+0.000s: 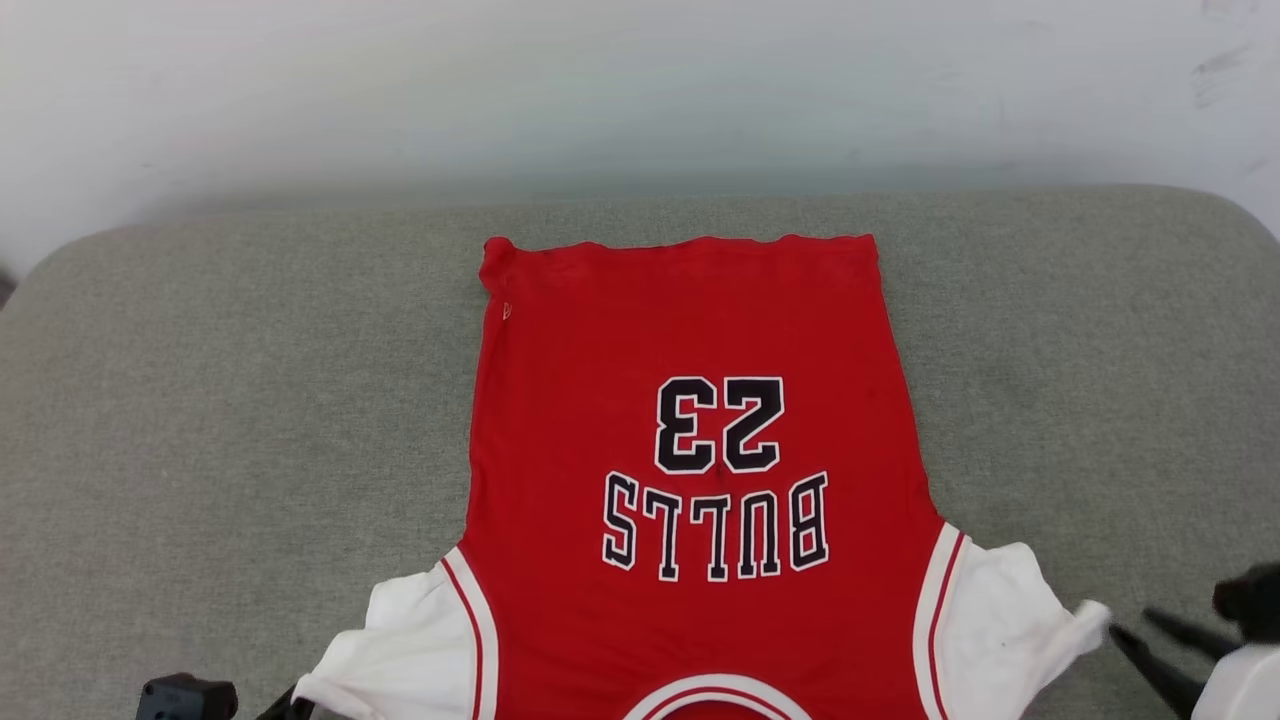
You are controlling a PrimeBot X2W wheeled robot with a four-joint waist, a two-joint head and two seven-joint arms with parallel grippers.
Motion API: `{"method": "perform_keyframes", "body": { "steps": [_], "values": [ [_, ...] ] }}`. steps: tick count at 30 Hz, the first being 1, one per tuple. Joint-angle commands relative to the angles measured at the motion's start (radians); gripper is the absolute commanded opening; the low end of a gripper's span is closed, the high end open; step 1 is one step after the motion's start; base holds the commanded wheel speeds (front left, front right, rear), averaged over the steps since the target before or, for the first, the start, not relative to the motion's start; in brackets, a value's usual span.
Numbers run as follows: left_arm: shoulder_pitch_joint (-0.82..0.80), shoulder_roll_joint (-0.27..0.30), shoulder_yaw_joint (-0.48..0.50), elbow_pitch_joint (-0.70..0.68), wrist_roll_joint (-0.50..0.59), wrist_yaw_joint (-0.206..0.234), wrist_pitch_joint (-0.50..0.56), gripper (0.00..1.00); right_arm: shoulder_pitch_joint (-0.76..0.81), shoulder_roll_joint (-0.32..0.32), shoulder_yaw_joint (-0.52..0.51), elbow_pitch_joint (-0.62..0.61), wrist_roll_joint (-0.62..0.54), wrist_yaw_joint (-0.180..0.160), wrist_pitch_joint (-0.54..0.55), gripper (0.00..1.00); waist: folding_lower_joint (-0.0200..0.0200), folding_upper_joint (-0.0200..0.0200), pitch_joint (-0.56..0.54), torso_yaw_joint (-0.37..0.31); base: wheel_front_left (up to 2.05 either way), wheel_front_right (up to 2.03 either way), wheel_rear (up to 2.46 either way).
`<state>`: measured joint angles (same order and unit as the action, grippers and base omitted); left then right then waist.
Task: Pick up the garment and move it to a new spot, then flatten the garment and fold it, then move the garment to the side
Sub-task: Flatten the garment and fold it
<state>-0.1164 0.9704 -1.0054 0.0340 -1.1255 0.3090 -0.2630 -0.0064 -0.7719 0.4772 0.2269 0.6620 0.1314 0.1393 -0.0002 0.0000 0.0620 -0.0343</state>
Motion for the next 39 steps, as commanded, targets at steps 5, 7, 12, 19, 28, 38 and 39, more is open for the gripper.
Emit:
{"method": "perform_keyframes", "body": {
  "steps": [5,7,12,19,28,38,39],
  "values": [
    [-0.046,0.009,0.027,-0.052,0.051,0.033,-0.002,0.00,-0.115,-0.008,-0.185,-0.130,-0.081,-0.001,0.059,1.00,0.0002,0.0000,0.051,0.008,0.00,0.00,0.00],
    [-0.060,0.010,0.036,-0.075,0.066,0.044,-0.002,0.00,-0.172,-0.008,-0.245,-0.178,-0.098,-0.001,0.086,1.00,0.0002,0.0000,0.078,0.016,0.00,0.00,0.00],
    [-0.100,0.003,0.062,-0.124,0.107,0.064,-0.002,0.00,-0.374,0.010,-0.335,-0.256,-0.089,-0.001,0.179,1.00,0.0002,0.0000,0.181,0.060,0.00,0.00,0.00],
    [-0.160,-0.036,0.094,-0.166,0.175,0.077,-0.002,0.00,-0.700,-0.018,-0.275,-0.230,-0.044,-0.001,0.479,1.00,0.0002,0.0000,0.339,0.149,0.00,0.00,0.00],
    [-0.228,-0.115,0.099,-0.206,0.273,0.075,-0.002,0.00,-1.024,-0.031,-0.157,-0.088,0.035,-0.001,1.024,1.00,0.0002,0.0000,0.510,0.258,0.00,0.00,0.00],
    [-0.286,-0.186,0.122,-0.220,0.338,0.075,-0.001,0.00,-1.154,0.051,-0.165,0.073,-0.080,-0.001,1.188,1.00,0.0002,0.0000,0.631,0.340,0.00,0.00,0.00],
    [-0.286,-0.186,0.122,-0.220,0.338,0.075,-0.001,0.00,-1.154,0.051,-0.165,0.073,-0.080,-0.001,1.188,1.00,0.0002,0.0000,0.631,0.340,0.00,0.00,0.00]
  ]
}}
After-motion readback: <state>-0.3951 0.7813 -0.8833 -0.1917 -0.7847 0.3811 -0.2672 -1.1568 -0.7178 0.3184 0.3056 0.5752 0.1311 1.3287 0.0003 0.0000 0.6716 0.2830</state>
